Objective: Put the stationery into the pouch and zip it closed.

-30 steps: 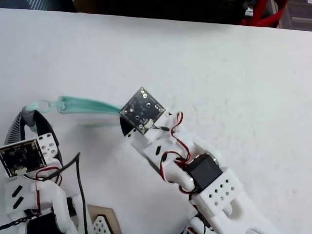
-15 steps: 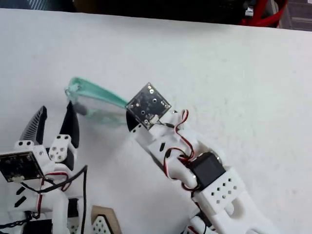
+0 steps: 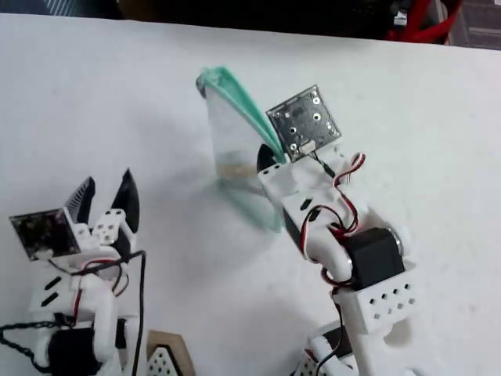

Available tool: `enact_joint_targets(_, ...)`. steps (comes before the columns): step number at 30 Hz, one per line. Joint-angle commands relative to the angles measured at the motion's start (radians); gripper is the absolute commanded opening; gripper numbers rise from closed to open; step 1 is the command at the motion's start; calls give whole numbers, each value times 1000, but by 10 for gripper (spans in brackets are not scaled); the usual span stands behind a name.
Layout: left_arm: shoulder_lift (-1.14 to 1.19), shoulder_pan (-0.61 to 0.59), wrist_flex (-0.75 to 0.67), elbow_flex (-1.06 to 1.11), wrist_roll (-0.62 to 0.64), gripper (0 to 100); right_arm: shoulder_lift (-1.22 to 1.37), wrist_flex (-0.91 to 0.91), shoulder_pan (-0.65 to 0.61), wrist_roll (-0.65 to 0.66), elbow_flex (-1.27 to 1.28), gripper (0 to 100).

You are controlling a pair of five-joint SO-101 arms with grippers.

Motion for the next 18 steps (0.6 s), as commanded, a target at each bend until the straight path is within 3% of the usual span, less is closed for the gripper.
enact_joint_targets(1,4,12,-32,58,11,207,-5,-7,4,-9,-66,19)
enact_joint_targets(9,4,15,-313,359,11,203,-5,-130,-31,-11,-71,19)
enact_joint_targets(18,5,50,-336,425,-51,203,91,-295,-137,-11,-77,19)
